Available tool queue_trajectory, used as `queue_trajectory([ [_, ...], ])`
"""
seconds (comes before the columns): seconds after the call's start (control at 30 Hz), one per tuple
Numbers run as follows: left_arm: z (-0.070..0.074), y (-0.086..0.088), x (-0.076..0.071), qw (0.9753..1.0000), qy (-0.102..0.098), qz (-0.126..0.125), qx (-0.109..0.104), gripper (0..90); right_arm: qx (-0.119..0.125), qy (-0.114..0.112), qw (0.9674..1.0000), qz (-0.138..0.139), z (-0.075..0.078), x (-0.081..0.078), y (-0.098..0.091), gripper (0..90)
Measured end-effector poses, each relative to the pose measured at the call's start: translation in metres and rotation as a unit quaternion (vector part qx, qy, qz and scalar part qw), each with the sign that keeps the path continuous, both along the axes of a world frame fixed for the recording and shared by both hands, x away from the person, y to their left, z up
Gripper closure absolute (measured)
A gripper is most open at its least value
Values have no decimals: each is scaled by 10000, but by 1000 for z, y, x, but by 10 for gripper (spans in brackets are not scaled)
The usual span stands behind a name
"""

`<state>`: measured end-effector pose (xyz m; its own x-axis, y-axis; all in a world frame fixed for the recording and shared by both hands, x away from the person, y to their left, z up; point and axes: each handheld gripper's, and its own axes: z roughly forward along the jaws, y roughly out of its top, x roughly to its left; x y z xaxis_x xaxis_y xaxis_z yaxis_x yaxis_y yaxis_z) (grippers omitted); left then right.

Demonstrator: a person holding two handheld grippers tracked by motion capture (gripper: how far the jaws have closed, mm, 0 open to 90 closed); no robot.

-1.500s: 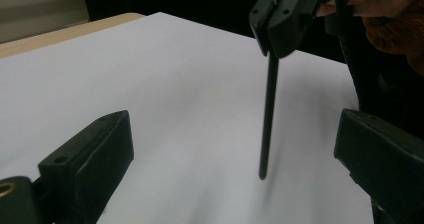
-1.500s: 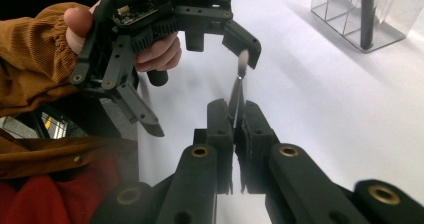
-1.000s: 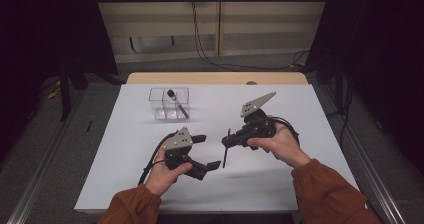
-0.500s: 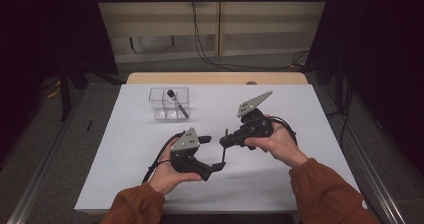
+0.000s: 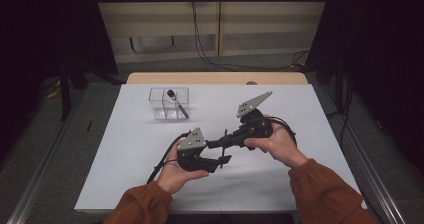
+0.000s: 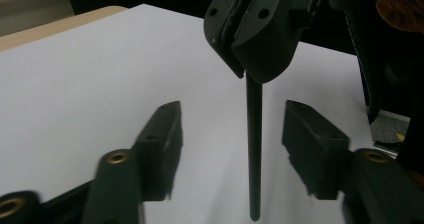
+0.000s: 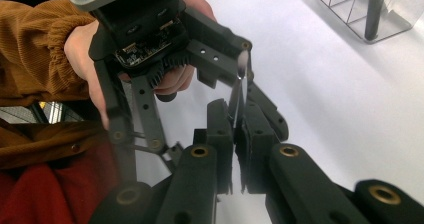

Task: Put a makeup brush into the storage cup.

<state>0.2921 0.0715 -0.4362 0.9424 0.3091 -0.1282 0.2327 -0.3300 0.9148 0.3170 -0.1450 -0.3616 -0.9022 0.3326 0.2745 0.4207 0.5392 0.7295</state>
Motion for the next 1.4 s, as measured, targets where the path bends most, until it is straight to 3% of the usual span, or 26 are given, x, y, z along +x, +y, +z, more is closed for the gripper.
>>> queue_trajectory([
  [0.03,-1,0,0,10000,9,5,-36,509,1,-9,10000,-11,-1,0,0,855],
  [0.23,-3,0,0,9999,61,-101,33,651,-13,15,10000,-1,-4,1,3,854],
  [0.63,0,4,1,9995,278,-123,-71,789,-16,35,10000,-16,-6,1,2,854],
  [0.93,0,5,2,9989,394,-156,-178,846,9,21,10000,21,-7,0,4,854],
  [1.4,0,6,4,9984,498,-186,-196,851,3,-20,10000,17,-8,0,5,846],
])
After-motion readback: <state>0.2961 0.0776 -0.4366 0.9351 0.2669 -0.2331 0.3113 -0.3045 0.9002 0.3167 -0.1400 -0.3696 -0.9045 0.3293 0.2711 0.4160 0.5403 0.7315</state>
